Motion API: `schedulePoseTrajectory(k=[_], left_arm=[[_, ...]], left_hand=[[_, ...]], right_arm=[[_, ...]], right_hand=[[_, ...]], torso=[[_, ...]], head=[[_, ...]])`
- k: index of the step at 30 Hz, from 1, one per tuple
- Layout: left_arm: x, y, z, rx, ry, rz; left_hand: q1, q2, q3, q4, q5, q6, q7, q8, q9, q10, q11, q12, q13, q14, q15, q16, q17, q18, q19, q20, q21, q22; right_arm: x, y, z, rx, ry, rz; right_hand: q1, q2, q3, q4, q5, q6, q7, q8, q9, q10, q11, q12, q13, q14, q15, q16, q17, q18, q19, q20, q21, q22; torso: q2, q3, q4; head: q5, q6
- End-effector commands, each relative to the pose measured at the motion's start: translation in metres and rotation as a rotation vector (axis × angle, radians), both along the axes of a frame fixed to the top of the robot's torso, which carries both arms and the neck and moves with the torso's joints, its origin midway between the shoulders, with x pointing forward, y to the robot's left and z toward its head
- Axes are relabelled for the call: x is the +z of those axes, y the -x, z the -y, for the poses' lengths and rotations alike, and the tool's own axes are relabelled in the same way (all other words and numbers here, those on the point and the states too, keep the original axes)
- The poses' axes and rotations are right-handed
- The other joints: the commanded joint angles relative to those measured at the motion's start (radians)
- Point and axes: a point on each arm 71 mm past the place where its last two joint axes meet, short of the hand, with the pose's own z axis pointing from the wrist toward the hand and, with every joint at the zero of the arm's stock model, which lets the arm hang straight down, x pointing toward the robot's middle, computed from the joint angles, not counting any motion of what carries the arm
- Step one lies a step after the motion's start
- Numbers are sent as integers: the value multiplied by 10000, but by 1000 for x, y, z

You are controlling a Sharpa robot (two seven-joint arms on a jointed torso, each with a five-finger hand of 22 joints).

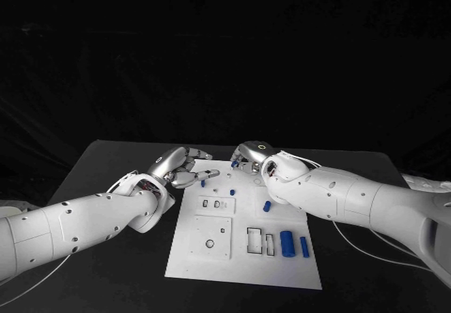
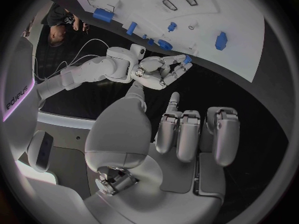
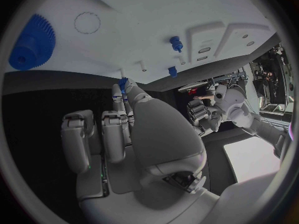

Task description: Assemble the parts on the task board

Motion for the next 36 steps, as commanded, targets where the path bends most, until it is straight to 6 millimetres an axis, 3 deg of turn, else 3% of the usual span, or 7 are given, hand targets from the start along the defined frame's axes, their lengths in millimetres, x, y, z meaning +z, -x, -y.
schedulePoseTrajectory(k=[1,5,14,27,36], left_arm=[[3,0,1,-34,-36,170],[4,-1,0,-6,-60,187],[5,0,1,-17,-62,229],[6,0,-1,21,-66,218],[8,1,0,-52,-38,248]], left_hand=[[26,107,63,4,-58,99,0,-36,-16,1021,71,26,2627,1041,46,25,2631,-74,1052,86,24,2633],[26,107,63,4,-58,99,0,-36,-16,1021,71,26,2627,1041,46,25,2631,-74,1052,86,24,2633],[26,107,63,4,-58,99,0,-36,-16,1021,71,26,2627,1041,46,25,2631,-74,1052,86,24,2633],[47,130,63,1,-62,111,-2,-43,-19,1021,69,26,2627,1041,46,25,2631,-74,1052,95,24,2633],[54,139,63,1,-64,118,-3,-45,-19,1021,68,26,2627,1041,45,25,2631,-74,1052,98,24,2633]], right_arm=[[-1,0,0,22,146,36],[-1,-2,1,-42,202,-4],[-1,-3,-2,-20,268,46],[-1,-6,-4,-89,389,41],[-3,-11,-3,-231,604,-49]], right_hand=[[12,-103,55,8,27,-75,27,-4,6,-57,-19,-17,14,1043,70,41,2633,-142,1046,64,45,2633],[8,-111,65,17,27,-87,30,-13,2,-77,-14,-17,14,1043,73,41,2633,-142,1046,68,45,2633],[1,-116,82,29,27,-99,32,-20,-2,-101,-8,-17,14,1043,75,41,2633,-142,1046,72,45,2633],[1,-122,105,38,29,-109,26,-25,-6,-127,-7,-16,14,1043,68,41,2633,-142,1046,74,45,2633],[13,-133,176,55,30,-155,13,-40,-19,-204,-11,-15,15,1043,43,41,2633,-142,1046,68,45,2633]], torso=[[76,-24,25],[83,-39,34],[73,-26,46],[104,-35,79],[98,-42,47]], head=[[-7,9],[-39,1],[-39,-5],[9,4],[29,-42]])
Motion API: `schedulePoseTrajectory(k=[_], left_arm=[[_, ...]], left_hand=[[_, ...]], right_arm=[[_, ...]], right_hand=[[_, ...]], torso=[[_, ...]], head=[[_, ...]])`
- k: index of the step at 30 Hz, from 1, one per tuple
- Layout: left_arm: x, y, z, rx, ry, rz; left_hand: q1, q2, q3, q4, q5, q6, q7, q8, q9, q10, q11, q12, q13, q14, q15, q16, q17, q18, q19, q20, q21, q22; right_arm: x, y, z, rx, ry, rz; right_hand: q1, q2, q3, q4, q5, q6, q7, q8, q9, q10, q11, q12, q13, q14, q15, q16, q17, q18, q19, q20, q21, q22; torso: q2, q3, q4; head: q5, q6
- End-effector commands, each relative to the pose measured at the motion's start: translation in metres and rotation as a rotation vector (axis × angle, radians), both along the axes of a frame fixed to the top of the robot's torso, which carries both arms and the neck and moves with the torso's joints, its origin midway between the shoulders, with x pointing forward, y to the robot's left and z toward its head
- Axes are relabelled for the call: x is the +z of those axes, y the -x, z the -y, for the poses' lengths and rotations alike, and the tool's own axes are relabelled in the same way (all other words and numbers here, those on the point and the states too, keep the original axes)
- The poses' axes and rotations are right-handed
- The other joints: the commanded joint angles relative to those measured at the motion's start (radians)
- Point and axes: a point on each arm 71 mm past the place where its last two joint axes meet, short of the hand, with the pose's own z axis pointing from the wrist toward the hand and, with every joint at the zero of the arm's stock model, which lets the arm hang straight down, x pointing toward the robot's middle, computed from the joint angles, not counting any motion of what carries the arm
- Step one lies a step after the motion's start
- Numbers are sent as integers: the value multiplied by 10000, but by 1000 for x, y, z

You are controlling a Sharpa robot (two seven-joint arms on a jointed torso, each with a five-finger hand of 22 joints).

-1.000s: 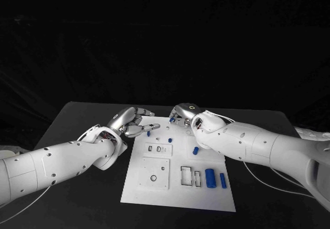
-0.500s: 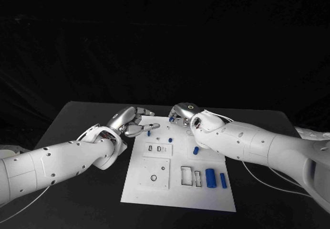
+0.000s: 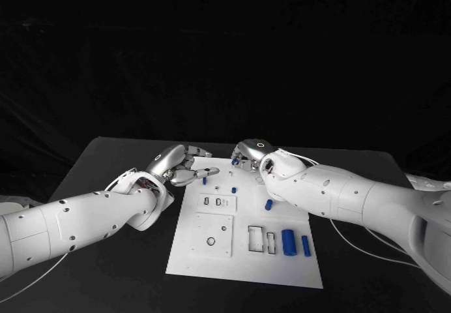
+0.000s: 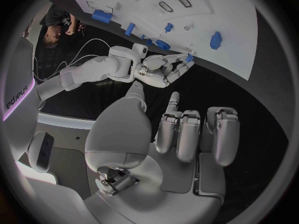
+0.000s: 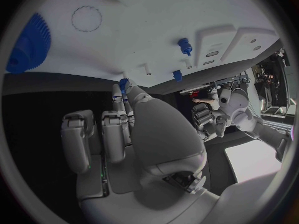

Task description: Assemble the parts on the task board

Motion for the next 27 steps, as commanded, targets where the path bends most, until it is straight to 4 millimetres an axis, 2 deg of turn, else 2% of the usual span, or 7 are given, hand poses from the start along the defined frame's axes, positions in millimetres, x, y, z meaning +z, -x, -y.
schedulePoseTrajectory(k=[1,7,14,20,24,26,27], left_arm=[[3,1,2,-85,31,124],[4,1,3,-108,51,152],[5,1,2,-64,45,163],[5,0,2,-57,46,157],[5,0,2,-61,46,152],[5,0,2,-54,41,154],[5,0,2,-50,39,156]], left_hand=[[3,89,63,1,-64,46,-2,-45,-10,1021,68,26,2631,1041,45,26,2634,-75,1052,98,24,2633],[3,89,63,1,-64,46,-2,-45,-10,1021,68,26,2631,1041,45,26,2634,-75,1052,98,24,2633],[3,89,63,1,-64,46,-2,-45,-10,1021,68,26,2631,1041,45,26,2634,-75,1052,98,24,2633],[17,113,61,2,-68,69,-6,-46,-10,1021,65,26,2631,1041,44,26,2634,-75,1052,105,24,2633],[17,113,61,2,-68,69,-6,-46,-10,1021,65,26,2631,1041,44,26,2634,-75,1052,105,24,2633],[17,113,61,2,-68,69,-6,-46,-10,1021,65,26,2631,1041,44,26,2634,-75,1052,105,24,2633],[17,113,61,2,-68,69,-6,-46,-10,1021,65,26,2631,1041,44,26,2634,-75,1052,105,24,2633]], right_arm=[[-2,-2,2,-53,322,-129],[-3,-3,1,-75,436,-148],[-4,-3,1,-103,553,-294],[-5,-3,0,-140,585,-341],[-5,-3,1,-237,539,-311],[-4,-3,2,-308,442,-248],[-4,-3,3,-333,371,-195]], right_hand=[[55,-11,52,12,56,-42,2,30,-8,-76,-32,30,13,1043,42,41,2635,-142,1046,67,45,2628],[53,-12,56,15,56,-43,0,31,-8,-79,-33,31,13,1043,39,41,2635,-142,1046,66,45,2628],[29,-52,79,40,51,-75,-11,24,-16,-124,-38,31,14,1043,13,41,2635,-142,1046,50,45,2628],[-58,-212,149,134,49,-487,-22,-12,-87,-458,23,24,11,1043,51,41,2635,-142,1046,49,45,2628],[-444,-770,-105,319,-12,-2500,-422,-1,-148,-1168,346,32,21,1043,313,41,2635,-142,1046,248,45,2628],[-756,-1078,-420,388,-13,-4811,-707,-100,-245,-1737,441,35,20,1043,324,41,2635,-142,1046,298,45,2628],[-884,-1172,-536,425,2,-5431,-813,-144,-278,-1955,467,35,18,1043,310,41,2635,-142,1046,306,45,2628]], torso=[[3,-9,-15],[11,-9,30],[-8,-12,-12],[-9,-11,6],[-7,-12,5],[-10,-12,5],[-11,-11,2]], head=[[-2,-19],[-5,-34],[26,-63],[4,-44],[-10,-3],[-24,2],[-28,3]])
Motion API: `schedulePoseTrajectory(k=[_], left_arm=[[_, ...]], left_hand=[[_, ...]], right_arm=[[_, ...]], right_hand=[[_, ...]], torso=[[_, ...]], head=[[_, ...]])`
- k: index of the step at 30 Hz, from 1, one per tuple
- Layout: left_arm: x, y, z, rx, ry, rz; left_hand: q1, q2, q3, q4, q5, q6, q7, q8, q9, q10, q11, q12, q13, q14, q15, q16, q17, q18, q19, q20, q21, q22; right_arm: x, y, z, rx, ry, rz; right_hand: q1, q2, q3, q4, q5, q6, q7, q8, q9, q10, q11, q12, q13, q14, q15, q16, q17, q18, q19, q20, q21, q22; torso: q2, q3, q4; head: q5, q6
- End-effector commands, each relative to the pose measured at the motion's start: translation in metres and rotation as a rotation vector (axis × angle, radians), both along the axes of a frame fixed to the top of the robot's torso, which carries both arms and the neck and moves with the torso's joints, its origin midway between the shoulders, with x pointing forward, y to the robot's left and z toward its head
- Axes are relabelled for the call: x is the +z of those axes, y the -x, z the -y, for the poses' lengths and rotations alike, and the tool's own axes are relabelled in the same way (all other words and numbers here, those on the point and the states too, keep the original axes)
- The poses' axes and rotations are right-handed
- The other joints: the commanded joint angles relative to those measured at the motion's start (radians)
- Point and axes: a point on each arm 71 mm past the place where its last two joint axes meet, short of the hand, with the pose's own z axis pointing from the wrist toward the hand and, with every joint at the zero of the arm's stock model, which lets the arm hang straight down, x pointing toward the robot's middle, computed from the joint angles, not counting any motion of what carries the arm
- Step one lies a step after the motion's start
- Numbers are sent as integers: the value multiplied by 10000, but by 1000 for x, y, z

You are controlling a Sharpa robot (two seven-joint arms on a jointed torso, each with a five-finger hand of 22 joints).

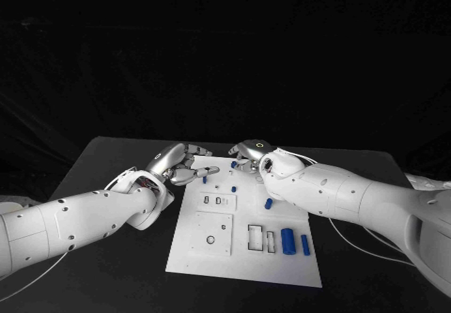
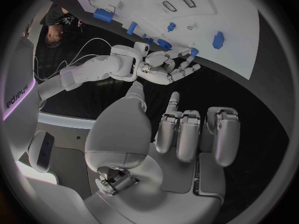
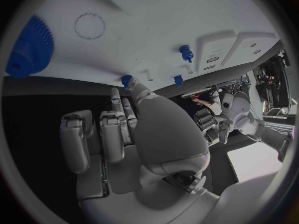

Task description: Assemble the parts on the task board

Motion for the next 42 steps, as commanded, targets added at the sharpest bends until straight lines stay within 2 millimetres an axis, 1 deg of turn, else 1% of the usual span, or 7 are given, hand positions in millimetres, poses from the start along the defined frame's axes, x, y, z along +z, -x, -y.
schedulePoseTrajectory(k=[1,16,23,24,30,35,42], left_arm=[[2,-1,1,-13,16,105],[-1,-7,2,13,-102,153],[-4,-10,2,23,-161,153],[-4,-10,2,19,-165,152],[-5,-10,3,-17,-173,136],[-6,-9,2,-5,-177,136],[-5,-9,0,8,-180,137]], left_hand=[[17,113,62,2,-68,69,-6,-46,-11,1021,65,26,2633,1041,44,26,2635,-75,1016,70,24,2633],[29,134,60,1,-70,78,-7,-52,-13,1021,64,26,2633,1041,42,26,2635,-75,1016,77,24,2633],[29,134,60,1,-70,78,-7,-52,-13,1021,64,26,2633,1041,42,26,2635,-75,1016,77,24,2633],[29,134,60,1,-70,78,-7,-52,-13,1021,64,26,2633,1041,42,26,2635,-75,1016,77,24,2633],[42,152,61,-1,-71,79,-7,-60,-16,1021,63,26,2633,1041,41,26,2635,-75,1016,81,24,2633],[50,161,61,-2,-72,79,-7,-65,-18,1021,63,26,2633,1041,40,26,2635,-75,1016,84,24,2633],[50,162,60,-1,-72,79,-7,-66,-18,1021,63,26,2633,1041,40,26,2635,-75,1016,84,24,2633]], right_arm=[[1,0,3,-226,-105,136],[44,28,72,-1425,-3871,-755],[49,38,113,-2152,-4808,-1988],[49,38,117,-2190,-4846,-2103],[44,36,133,-2273,-4556,-2422],[35,34,138,-2380,-3568,-2422],[24,33,136,-2178,-1327,-1217]], right_hand=[[-357,-292,-346,118,-38,-1867,-317,-120,-81,-622,65,32,8,1042,43,41,2629,-141,1046,96,45,2631],[-1075,-106,-895,595,-39,182,829,441,359,1216,-192,1228,586,1042,67,41,2629,-141,1046,85,45,2631],[-1526,-75,-1468,711,60,25,590,161,377,-136,-391,4759,3808,890,-104,-75,2302,-57,753,-139,-114,2375],[-1601,-579,-1952,557,-49,33,416,203,435,-1967,-415,9785,8507,919,88,-16,2457,-13,468,-60,-248,2243],[-1898,138,-1912,808,-20,477,156,170,662,5968,-141,15120,15061,1042,396,41,2629,-3,357,198,-260,2260],[-2216,119,-1891,823,202,193,-316,140,811,6109,-118,15141,15109,1042,435,41,2629,-139,1034,327,40,2625],[-2575,-407,-1376,777,1277,1339,218,667,1550,6109,-549,15141,15109,1042,43,41,2629,-141,1046,100,45,2631]], torso=[[-5,0,-2],[-160,8,-124],[-238,25,-237],[-238,35,-246],[-227,32,-219],[-230,20,-235],[-225,18,-230]], head=[[-17,15],[-167,44],[-275,-31],[-289,-40],[-387,-39],[-411,-66],[-439,-91]])
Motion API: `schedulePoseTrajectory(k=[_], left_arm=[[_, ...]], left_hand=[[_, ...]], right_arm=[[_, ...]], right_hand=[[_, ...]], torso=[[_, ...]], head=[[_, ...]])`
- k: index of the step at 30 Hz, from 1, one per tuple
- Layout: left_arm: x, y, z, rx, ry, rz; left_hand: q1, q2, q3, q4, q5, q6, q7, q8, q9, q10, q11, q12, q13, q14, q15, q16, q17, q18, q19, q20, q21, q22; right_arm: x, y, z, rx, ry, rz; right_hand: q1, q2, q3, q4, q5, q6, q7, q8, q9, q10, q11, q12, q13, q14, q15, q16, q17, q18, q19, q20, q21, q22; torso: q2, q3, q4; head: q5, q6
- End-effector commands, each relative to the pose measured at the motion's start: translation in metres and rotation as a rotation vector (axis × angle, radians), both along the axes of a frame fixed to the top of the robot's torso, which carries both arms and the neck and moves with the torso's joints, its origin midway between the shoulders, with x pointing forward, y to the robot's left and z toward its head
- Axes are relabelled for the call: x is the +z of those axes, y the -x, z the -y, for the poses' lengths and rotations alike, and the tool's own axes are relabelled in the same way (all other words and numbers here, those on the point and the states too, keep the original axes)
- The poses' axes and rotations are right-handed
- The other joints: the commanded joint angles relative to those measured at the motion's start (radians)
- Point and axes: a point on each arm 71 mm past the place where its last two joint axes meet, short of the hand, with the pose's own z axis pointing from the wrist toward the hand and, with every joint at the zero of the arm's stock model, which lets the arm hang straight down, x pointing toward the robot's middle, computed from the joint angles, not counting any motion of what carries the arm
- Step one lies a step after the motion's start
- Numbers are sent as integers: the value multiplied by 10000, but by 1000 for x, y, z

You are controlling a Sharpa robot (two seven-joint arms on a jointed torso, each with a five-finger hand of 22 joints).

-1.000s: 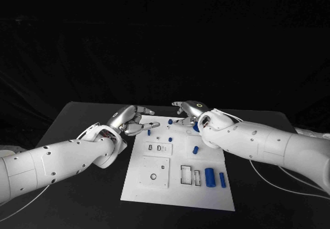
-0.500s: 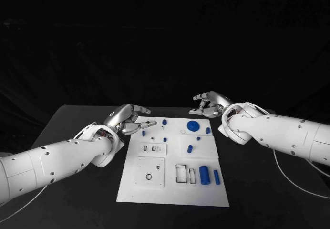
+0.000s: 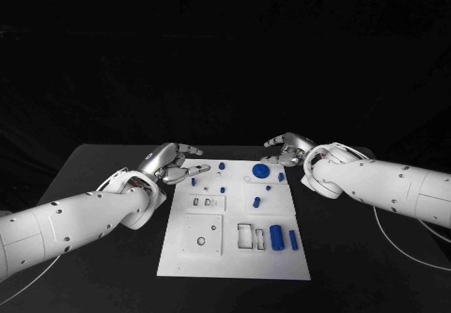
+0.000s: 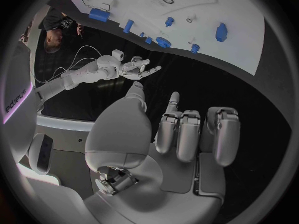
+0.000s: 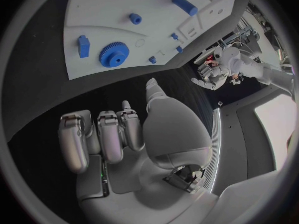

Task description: Assemble the parts on the task board

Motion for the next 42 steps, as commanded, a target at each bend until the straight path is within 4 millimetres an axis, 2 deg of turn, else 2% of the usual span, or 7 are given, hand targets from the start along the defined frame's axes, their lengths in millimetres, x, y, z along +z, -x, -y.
schedulePoseTrajectory(k=[1,5,7,12,17,29,42], left_arm=[[1,1,2,-177,11,65],[1,1,2,-183,17,67],[1,2,2,-174,16,61],[1,2,0,-129,18,49],[1,2,-2,-107,16,39],[1,2,-3,-88,6,32],[1,2,-4,-73,13,21]], left_hand=[[11,123,60,-2,-31,79,-7,-66,-12,1021,63,26,2634,1042,40,26,2630,-75,1053,47,24,2633],[12,130,59,0,-31,80,-7,-69,-13,1021,62,26,2634,1042,40,26,2630,-75,1053,49,24,2633],[14,132,59,0,-32,81,-7,-69,-13,1021,62,26,2634,1042,40,26,2630,-75,1053,50,24,2633],[14,132,59,0,-32,81,-7,-69,-13,1021,62,26,2634,1042,40,26,2630,-75,1053,50,24,2633],[14,132,59,0,-32,81,-7,-69,-13,1021,62,26,2634,1042,40,26,2630,-75,1053,50,24,2633],[14,132,59,0,-32,81,-7,-69,-13,1021,62,26,2634,1042,40,26,2630,-75,1053,50,24,2633],[14,132,59,0,-32,81,-7,-69,-13,1021,62,26,2634,1042,40,26,2630,-75,1053,50,24,2633]], right_arm=[[-4,0,-4,446,2112,684],[-8,0,-9,690,2751,993],[-11,0,-12,803,3038,1035],[-16,0,-18,906,3422,930],[-22,-2,-21,855,3657,730],[-28,-7,-28,723,3806,692],[-33,-13,-32,569,3990,562]], right_hand=[[-339,-434,482,-65,1000,1039,347,490,701,1079,-344,698,2624,1043,-267,60,2633,-143,1065,-126,124,2635],[-173,-622,835,-201,1327,1474,554,643,927,1079,-480,698,2624,1043,-470,60,2633,-143,1065,-331,124,2635],[-121,-720,1016,-239,1358,1685,584,681,1026,1079,-458,698,2624,1043,-541,60,2633,-143,1065,-411,124,2635],[-18,-928,1279,-295,1312,2350,732,841,1195,1079,-345,698,2624,1043,-507,60,2633,-143,1065,-413,124,2635],[37,-1064,1371,-284,1186,2458,823,780,1199,1079,-270,698,2624,1043,-458,60,2633,-143,1065,-378,124,2635],[251,-979,1578,-354,1105,2580,939,664,1175,1079,-165,698,2624,1043,-373,60,2633,-143,1065,-305,124,2635],[213,-1070,1707,-391,1896,2435,986,279,1061,1079,-107,698,2624,1043,-299,60,2633,-143,1065,-215,124,2635]], torso=[[5,1,4],[11,-1,23],[1,4,10],[1,8,5],[-5,15,-4],[2,9,1],[15,7,22]], head=[[-22,-9],[-37,-40],[-40,-54],[7,-94],[22,-97],[34,-116],[49,-117]])
